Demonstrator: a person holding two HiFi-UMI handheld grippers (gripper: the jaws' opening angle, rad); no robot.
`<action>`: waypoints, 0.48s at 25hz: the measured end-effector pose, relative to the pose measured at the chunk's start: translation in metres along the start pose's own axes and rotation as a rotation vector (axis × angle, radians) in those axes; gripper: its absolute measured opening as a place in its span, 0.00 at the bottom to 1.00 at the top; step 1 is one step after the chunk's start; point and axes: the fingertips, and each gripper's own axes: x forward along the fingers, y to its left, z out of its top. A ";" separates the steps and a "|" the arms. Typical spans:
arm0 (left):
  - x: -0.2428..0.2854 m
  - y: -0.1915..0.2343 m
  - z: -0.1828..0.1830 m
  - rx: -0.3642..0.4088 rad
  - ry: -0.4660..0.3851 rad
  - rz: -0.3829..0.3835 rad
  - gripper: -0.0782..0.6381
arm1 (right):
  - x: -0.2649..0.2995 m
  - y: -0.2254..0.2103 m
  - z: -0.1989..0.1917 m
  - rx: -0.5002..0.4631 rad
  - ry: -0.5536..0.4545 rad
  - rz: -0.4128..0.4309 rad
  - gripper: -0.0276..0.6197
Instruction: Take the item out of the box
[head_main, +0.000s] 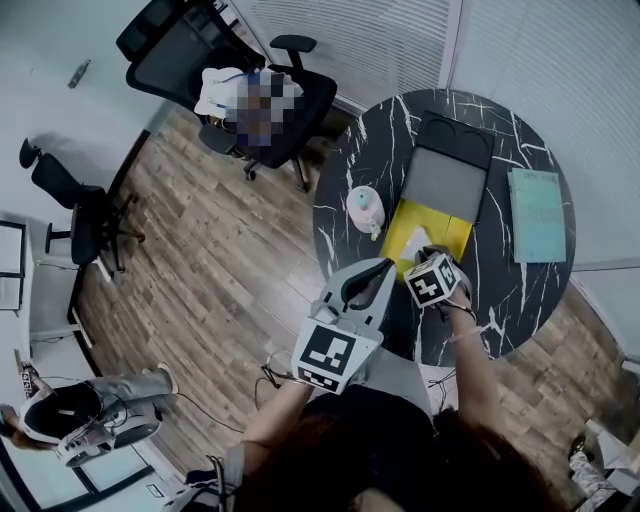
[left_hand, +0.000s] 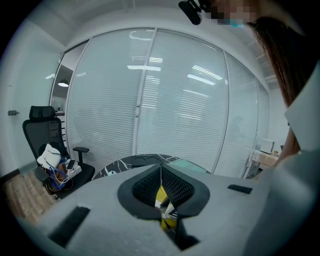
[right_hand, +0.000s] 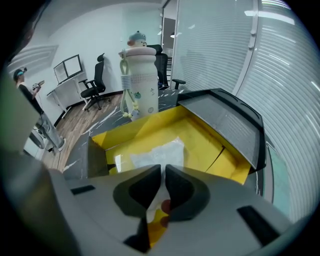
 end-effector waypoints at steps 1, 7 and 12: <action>0.000 -0.001 -0.001 0.001 0.002 -0.002 0.15 | 0.000 0.000 0.001 0.004 -0.002 -0.001 0.11; -0.004 -0.005 0.002 0.003 -0.006 -0.017 0.15 | -0.004 0.000 0.003 0.025 -0.015 -0.005 0.08; -0.010 -0.007 0.001 0.006 -0.014 -0.022 0.15 | -0.010 0.000 -0.001 0.066 -0.031 -0.013 0.08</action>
